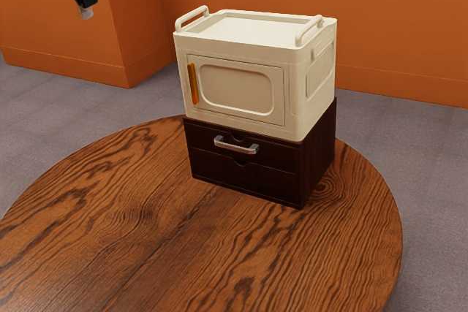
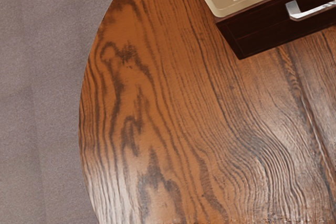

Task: Pull the drawer handle with one arm to open the drawer

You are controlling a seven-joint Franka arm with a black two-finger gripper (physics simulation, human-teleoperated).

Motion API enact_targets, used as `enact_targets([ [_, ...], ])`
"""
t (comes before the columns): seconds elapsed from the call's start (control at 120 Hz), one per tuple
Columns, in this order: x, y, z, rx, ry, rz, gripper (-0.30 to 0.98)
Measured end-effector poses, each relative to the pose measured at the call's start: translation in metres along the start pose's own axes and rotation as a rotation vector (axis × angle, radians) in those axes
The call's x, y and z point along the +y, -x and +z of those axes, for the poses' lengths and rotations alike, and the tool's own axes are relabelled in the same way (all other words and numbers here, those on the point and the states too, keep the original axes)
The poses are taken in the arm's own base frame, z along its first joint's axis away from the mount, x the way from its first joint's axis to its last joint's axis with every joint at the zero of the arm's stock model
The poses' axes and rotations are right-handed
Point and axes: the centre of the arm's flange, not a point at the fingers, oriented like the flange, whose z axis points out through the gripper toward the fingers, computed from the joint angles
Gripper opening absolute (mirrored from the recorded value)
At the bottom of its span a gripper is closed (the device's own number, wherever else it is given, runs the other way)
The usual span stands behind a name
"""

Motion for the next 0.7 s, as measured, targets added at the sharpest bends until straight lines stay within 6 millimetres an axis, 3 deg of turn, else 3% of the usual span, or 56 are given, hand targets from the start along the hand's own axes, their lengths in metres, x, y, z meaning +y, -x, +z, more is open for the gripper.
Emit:
enact_targets([
  [0.142, 0.042, -0.008, 0.027, -0.014, 0.010, 0.226, 0.69],
  [0.333, 0.063, 0.015, 0.071, -0.013, 0.024, 0.410, 0.69],
  [0.7, 0.118, 0.034, 0.168, 0.021, 0.026, 0.706, 0.69],
])
